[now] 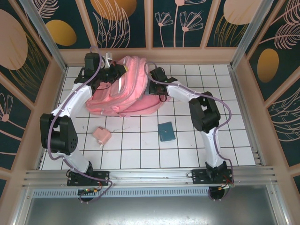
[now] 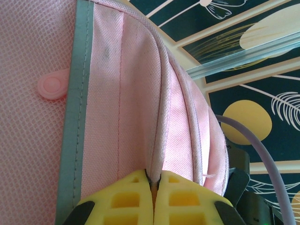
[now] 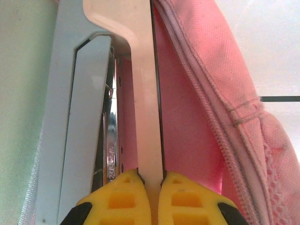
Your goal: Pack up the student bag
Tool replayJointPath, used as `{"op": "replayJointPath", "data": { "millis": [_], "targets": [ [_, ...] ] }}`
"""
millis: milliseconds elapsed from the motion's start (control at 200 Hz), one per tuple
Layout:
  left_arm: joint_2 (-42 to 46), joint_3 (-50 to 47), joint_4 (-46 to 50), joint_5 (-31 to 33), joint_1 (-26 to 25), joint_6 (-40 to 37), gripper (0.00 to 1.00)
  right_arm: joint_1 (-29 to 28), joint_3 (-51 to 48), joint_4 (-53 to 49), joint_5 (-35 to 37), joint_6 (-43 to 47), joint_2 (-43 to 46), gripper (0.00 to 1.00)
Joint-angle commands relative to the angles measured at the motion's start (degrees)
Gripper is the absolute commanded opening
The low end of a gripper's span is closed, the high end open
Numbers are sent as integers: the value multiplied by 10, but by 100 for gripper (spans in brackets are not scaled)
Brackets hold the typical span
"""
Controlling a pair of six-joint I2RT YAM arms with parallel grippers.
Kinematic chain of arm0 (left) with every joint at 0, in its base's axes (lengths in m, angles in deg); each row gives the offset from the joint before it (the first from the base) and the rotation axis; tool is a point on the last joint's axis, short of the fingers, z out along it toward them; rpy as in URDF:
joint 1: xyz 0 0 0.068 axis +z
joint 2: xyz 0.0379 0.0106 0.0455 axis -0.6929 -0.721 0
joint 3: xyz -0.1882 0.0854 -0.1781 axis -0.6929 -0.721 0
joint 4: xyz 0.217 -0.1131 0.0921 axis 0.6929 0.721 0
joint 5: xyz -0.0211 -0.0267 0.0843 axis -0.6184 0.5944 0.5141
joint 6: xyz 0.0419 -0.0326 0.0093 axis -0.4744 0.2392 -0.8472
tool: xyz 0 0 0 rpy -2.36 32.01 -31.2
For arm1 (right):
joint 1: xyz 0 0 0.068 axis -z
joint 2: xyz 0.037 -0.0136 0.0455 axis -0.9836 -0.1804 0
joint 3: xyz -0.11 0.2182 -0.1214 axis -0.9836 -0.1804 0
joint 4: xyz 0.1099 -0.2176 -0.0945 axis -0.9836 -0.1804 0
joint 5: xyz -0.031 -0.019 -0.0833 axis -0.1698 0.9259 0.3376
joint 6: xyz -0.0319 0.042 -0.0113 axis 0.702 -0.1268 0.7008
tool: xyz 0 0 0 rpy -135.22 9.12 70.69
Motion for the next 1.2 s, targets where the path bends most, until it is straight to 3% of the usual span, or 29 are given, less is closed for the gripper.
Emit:
{"op": "replayJointPath", "data": {
  "millis": [0, 195, 325, 505, 755, 1001, 1191],
  "targets": [
    [39, 10, -66, -41, -3, 8, 0, -18, -18, -14, -7, 21, 15, 0],
    [32, 18, -66, -40, -3, 7, 0, -40, -63, -32, 26, 13, 52, 0],
    [28, 19, -63, -40, -3, 5, 0, -36, -87, -12, 19, 14, 68, 51],
    [26, 18, -46, -31, -3, -13, 0, -38, -134, 20, 3, 20, 149, 63],
    [22, 22, -41, -28, -3, -21, 0, -35, -277, 30, 4, 11, 298, 67],
    [21, 41, -8, -24, -3, -51, 0, -27, -481, 88, -74, -22, 422, 64],
    [27, 42, 4, -23, -3, -56, 0, 1, -589, 121, -132, -52, 469, 63]
  ]
}}
